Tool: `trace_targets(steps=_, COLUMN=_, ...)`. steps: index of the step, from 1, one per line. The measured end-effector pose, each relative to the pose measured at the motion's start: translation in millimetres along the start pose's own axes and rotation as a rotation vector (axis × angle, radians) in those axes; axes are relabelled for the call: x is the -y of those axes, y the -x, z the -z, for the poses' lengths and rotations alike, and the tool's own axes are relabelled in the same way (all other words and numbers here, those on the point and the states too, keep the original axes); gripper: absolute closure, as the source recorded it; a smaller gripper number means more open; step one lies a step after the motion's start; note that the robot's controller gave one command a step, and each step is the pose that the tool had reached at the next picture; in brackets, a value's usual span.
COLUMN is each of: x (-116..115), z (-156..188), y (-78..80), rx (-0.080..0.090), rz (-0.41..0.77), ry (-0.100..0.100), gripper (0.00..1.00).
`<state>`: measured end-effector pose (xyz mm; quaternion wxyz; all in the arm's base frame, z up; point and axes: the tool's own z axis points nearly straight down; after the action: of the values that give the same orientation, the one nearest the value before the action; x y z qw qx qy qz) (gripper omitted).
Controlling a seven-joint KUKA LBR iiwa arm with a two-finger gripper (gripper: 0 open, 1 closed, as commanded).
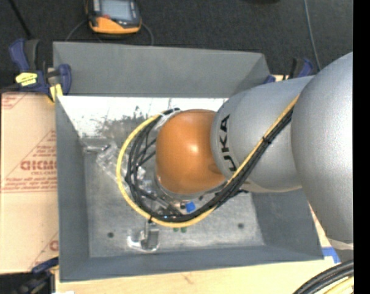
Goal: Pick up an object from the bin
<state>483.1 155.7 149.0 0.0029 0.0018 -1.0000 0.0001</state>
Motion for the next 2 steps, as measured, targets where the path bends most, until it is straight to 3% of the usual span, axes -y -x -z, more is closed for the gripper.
trace_targets(steps=1, x=-21, z=7, y=19.3, rx=0.011, rz=-0.032, ry=0.003, gripper=0.0)
trace_targets(steps=2, x=46, z=-76, y=0.9, rx=0.025, rz=0.339, ry=-0.001, gripper=0.0)
